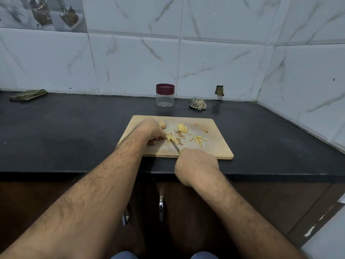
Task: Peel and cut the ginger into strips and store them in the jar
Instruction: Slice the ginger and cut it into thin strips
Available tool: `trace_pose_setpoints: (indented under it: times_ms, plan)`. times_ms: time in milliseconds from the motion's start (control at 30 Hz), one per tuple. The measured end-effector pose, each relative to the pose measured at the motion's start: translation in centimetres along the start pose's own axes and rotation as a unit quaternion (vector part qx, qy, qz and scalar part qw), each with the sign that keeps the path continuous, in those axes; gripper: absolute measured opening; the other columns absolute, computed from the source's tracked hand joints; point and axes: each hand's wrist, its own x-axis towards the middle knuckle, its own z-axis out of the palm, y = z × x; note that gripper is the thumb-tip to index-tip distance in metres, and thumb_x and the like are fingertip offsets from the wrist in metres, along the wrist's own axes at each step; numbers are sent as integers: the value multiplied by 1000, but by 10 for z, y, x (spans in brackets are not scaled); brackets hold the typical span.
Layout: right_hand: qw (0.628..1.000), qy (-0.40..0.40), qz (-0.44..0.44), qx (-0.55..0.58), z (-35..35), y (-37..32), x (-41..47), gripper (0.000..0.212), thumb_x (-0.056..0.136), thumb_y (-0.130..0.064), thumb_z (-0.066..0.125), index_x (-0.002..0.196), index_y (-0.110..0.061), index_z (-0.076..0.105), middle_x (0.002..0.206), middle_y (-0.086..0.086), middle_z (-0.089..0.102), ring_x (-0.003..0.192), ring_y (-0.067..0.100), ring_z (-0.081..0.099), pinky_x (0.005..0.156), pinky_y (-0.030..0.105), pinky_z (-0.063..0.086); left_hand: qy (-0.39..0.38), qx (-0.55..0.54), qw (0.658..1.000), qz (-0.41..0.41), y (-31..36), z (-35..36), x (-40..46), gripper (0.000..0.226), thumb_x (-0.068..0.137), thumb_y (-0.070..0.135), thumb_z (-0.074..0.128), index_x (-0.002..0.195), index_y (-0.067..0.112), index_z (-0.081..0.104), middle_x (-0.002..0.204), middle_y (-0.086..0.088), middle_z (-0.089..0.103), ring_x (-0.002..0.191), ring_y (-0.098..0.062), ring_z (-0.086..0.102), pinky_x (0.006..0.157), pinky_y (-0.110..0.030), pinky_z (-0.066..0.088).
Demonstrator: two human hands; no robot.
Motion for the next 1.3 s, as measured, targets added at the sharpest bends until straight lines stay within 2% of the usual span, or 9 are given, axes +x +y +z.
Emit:
trace_pose_setpoints:
  times_ms: [200,433,567,733,800,1000,1133,1233,1300]
  plan:
    - [1000,17,0,2,-2,-4,3,29,93,-14,55,121,-15,59,95,4,53,84,21,51,67,34,41,-4,3,1000,4,-1,1,1,7,83,15,74,83,11,68,78,-7,65,64,-19,54,72,-32,53]
    - [1000,17,-2,19,-3,-1,4,30,94,-16,50,123,-13,57,100,4,54,86,22,51,69,34,41,-5,-10,1000,9,-3,1,0,7,82,14,75,82,11,69,77,-7,65,60,-18,53,70,-31,52]
    - [999,30,-11,22,-5,-6,11,29,92,-13,49,119,-13,59,96,3,54,84,23,50,72,33,41,-3,-13,1000,14,-3,1,-1,8,82,14,75,80,11,68,74,-7,64,63,-20,54,75,-33,54]
    - [999,31,-13,21,-5,-12,18,31,94,-14,48,123,-13,59,120,5,62,97,23,54,75,33,39,3,-10,1000,19,-4,2,-1,15,81,14,75,72,13,63,67,-6,61,61,-21,54,79,-36,57]
    - [999,30,-11,19,-6,-12,19,31,94,-14,48,123,-13,59,121,5,62,94,23,52,75,33,39,5,-12,1000,18,-4,2,-1,16,81,14,75,70,13,63,66,-5,61,60,-20,54,79,-35,56]
    - [1000,21,-10,9,-8,-16,22,32,95,-15,49,125,-14,58,123,5,62,104,23,57,77,34,38,4,-15,1000,16,-4,2,-2,20,80,12,74,65,15,62,66,-5,61,60,-20,54,75,-34,56]
    - [1000,16,-18,1,-11,-19,23,31,95,-15,50,125,-14,59,126,4,61,112,24,57,77,33,38,4,-15,1000,17,-3,1,-4,16,81,13,75,70,14,64,65,-5,61,60,-20,54,73,-33,54]
    - [1000,9,-19,-3,-8,-15,18,32,95,-15,51,127,-15,57,123,5,61,97,23,54,76,34,38,7,-12,1000,17,-2,1,-6,12,81,14,75,75,14,65,67,-4,62,64,-21,55,81,-36,57]
    - [1000,3,-15,-7,-3,-9,12,32,94,-14,53,126,-16,56,117,5,61,89,22,49,74,34,38,7,-13,1000,17,-3,1,-5,10,81,14,74,76,14,66,67,-4,62,63,-21,55,80,-35,57]
